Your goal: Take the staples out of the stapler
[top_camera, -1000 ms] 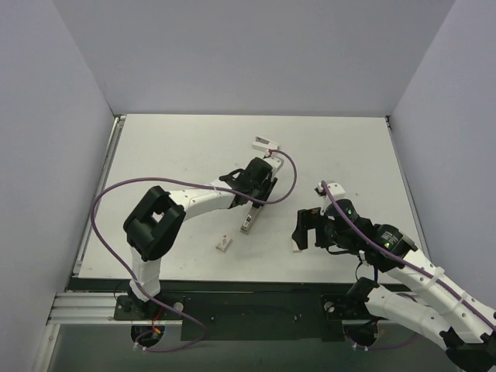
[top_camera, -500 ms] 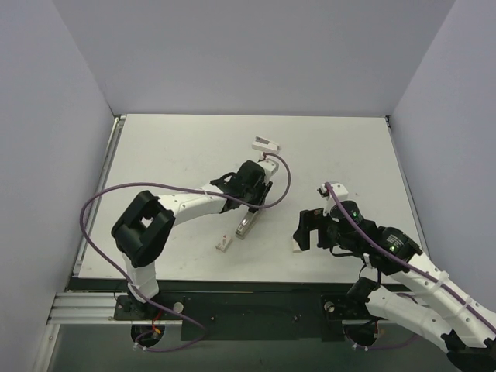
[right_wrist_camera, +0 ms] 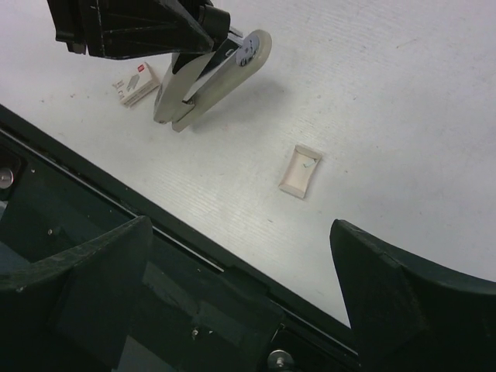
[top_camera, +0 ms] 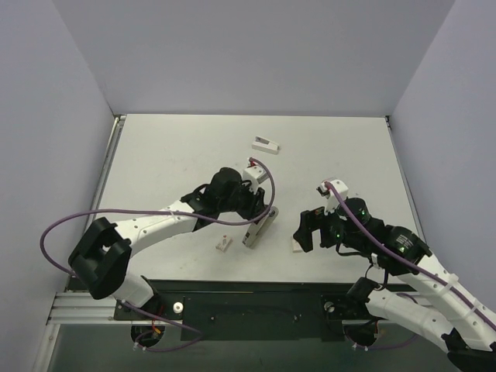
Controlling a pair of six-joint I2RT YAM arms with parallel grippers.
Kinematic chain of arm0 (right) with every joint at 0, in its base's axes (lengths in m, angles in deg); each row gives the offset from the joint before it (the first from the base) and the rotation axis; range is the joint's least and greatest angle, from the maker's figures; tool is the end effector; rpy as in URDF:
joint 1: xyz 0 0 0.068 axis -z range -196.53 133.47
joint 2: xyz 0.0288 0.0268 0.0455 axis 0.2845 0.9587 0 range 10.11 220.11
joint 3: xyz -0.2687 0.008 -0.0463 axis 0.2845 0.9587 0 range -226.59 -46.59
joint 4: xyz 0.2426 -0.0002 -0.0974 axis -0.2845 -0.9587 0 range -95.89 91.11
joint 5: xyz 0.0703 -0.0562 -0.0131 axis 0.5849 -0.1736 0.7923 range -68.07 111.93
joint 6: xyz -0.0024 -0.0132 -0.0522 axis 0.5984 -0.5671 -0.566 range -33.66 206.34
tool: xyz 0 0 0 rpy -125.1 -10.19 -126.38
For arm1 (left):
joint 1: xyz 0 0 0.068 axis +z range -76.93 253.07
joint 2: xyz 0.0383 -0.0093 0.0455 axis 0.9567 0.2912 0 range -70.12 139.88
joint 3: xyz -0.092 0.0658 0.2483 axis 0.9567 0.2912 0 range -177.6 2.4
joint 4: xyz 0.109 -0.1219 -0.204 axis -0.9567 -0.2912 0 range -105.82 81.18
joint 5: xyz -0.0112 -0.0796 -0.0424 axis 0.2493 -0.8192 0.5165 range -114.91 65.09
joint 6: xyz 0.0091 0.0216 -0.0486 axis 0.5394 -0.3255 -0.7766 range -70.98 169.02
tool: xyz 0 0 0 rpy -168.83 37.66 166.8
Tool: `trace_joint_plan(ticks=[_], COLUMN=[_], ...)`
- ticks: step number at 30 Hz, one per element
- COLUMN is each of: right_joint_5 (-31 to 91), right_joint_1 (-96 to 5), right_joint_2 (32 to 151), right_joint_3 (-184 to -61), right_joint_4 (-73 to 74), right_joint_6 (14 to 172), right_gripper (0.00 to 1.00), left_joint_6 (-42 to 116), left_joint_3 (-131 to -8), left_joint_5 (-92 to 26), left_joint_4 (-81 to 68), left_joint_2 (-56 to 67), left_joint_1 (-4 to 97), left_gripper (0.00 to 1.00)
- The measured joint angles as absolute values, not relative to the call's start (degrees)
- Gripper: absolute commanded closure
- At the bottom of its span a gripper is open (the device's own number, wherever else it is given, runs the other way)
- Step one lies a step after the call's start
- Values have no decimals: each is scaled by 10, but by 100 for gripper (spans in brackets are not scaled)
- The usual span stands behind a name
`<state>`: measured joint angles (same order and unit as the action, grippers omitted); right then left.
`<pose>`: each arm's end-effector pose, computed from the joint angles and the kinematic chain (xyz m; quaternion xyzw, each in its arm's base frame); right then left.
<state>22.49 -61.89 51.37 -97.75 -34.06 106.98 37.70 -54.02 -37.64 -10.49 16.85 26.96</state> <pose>0.1064 0.1082 0.3420 -0.1834 0.8246 0.2950 0.4466 0.2297 -0.2502 0.2463 0.3113 0.8144 -0.3158 0.3744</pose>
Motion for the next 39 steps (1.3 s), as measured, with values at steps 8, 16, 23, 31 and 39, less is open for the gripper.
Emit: trace_joint_plan(ticks=[8,16,23,31,39], right_joint_5=[262,340,397,468,504], right_joint_1=[-620,-638,-667,-683,-698], right_joint_2=[517,542,576,594,616], right_joint_3=[-1005,-1039,-1046,-1060,-1063], right_joint_4=[-356,-360,-360,-347,-333], right_joint_6=[1025,968,925,895,888], right_gripper=[9,15,18,25,39], left_joint_6=[345,296,260,237,230], left_joint_3=[-441,-386,-351,-336,-333], left_joint_5=[-479,-588,-661,-719,-735], left_joint_4=[-11,84,135,169,180], left_joint_2=[92,51,13,-32,-63], left_joint_1=[269,264,250,236,228], left_gripper=[100,100,100,100,100])
